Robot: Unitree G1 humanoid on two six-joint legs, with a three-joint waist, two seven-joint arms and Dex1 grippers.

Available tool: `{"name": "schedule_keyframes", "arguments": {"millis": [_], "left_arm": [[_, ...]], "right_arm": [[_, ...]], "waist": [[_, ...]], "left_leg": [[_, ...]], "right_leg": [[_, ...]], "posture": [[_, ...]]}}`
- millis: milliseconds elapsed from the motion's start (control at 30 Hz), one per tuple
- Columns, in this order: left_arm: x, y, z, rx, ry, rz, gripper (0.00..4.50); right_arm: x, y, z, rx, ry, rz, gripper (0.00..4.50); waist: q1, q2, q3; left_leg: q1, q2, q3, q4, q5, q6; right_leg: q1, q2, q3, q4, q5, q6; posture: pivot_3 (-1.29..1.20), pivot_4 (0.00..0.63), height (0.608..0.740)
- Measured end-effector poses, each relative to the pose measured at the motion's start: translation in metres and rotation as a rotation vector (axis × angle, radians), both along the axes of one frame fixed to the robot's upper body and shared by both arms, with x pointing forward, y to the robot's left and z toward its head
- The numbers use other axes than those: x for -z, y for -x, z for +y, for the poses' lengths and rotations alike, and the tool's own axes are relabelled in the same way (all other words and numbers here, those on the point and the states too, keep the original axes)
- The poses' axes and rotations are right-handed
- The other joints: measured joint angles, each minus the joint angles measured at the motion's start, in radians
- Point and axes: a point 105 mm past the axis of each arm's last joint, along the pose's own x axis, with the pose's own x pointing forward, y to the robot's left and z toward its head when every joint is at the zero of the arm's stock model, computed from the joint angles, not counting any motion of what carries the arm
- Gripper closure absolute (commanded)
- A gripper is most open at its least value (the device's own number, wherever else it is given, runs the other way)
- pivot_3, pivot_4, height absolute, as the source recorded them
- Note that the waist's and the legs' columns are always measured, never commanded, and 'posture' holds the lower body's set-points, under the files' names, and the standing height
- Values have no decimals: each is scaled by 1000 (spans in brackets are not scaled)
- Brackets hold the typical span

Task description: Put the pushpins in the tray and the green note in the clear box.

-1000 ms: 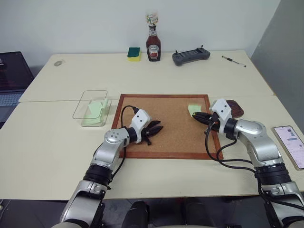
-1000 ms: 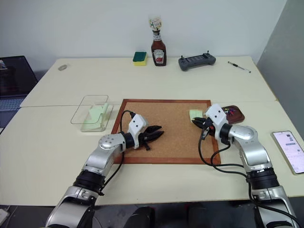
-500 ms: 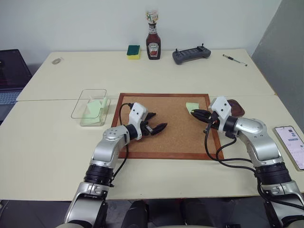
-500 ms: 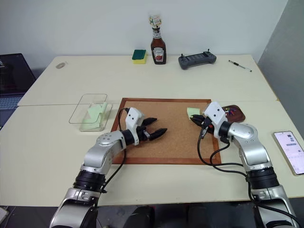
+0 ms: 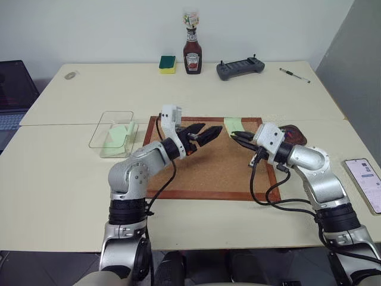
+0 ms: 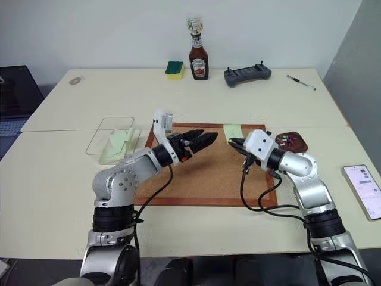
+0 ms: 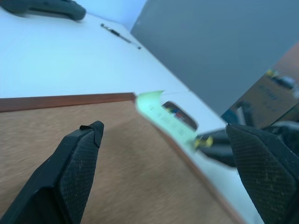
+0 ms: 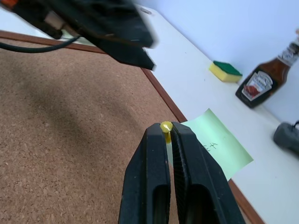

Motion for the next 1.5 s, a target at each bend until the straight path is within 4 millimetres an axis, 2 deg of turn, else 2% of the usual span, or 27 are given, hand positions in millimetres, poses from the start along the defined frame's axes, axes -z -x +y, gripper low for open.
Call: {"name": "schedule_keyframes", "arguments": {"millis": [133, 300, 400, 667, 967, 1033, 1100, 1167, 1233, 1267, 1300, 1367, 1500], "left_arm": [[-8, -3, -13, 32, 78, 65, 73], [-6, -4, -23, 83, 143, 147, 73], [-3, -7, -24, 78, 158, 179, 475], [-4, -13, -16, 53, 239, 233, 1987], [1, -9, -15, 67, 236, 256, 3589], [3, -13, -9, 31, 202, 233, 4027], [2, -21, 7, -37, 162, 174, 4398], [2, -25, 23, -94, 114, 114, 4465], [10, -24, 41, -141, 4, 28, 4465], [12, -23, 42, -143, -10, 20, 4465], [17, -20, 44, -135, -44, -6, 4190], [20, -13, 44, -100, -70, -40, 4029], [15, 7, 37, -17, -138, -167, 3283]], "right_arm": [[-8, 7, 15, -65, 42, -77, 4500], [-13, 8, 19, -78, 56, -107, 4500], [-12, 8, 19, -78, 65, -112, 4500], [-14, 9, 20, -79, 68, -125, 4500], [-21, 8, 22, -85, 68, -150, 4500], [-22, 8, 22, -85, 65, -155, 4500], [-22, 8, 22, -82, 62, -156, 4500], [-22, 7, 22, -75, 58, -156, 4500], [-22, 6, 21, -67, 55, -152, 4500], [-22, 6, 21, -66, 55, -151, 4500], [-22, 6, 21, -63, 53, -147, 4500], [-22, 6, 21, -63, 51, -147, 4500], [-23, 4, 21, -57, 46, -147, 4500]], "waist": [[0, -3, 2], [2, -4, 3], [2, -5, 3], [3, -5, 3], [5, -5, 3], [5, -6, 3], [4, -6, 3], [3, -5, 3], [5, -6, 3], [7, -6, 3], [12, -6, 3], [15, -6, 3], [16, -6, 3]], "left_leg": [[0, 0, 0, 0, 2, -3], [0, 0, 0, 0, 2, -3], [0, 0, 0, 0, 2, -3], [0, 0, 0, 0, 2, -4], [0, 0, 0, 0, 2, -4], [0, 0, 1, 0, 2, -4], [0, 0, 1, 0, 2, -4], [1, 0, 1, 0, 2, -4], [0, 0, 1, -1, 2, -4], [0, 0, 1, -1, 2, -4], [0, 0, 1, -1, 2, -4], [-1, 0, 1, -1, 2, -4], [-1, 0, 1, -2, 2, -4]], "right_leg": [[0, 0, 0, 0, 0, 0], [0, 0, 0, 0, 0, 0], [0, 0, 0, 0, 0, 0], [0, 0, 0, 0, 0, 0], [0, 0, 0, 0, 0, 0], [0, 0, 0, 0, 0, 0], [0, 0, 0, 0, 0, 0], [0, 0, 1, 0, 0, 0], [-1, 0, 1, 0, 0, 0], [-1, 0, 1, -1, 0, 0], [-1, -1, 1, -1, 0, 0], [-1, -1, 1, -1, 0, 0], [-1, -1, 1, -2, 0, 0]], "posture": [[0, 150, 740], [0, 150, 740], [0, 150, 740], [0, 150, 740], [0, 150, 740], [0, 150, 740], [0, 150, 740], [0, 150, 740], [0, 150, 740], [0, 150, 740], [0, 150, 740], [0, 150, 740], [0, 150, 740]]}}
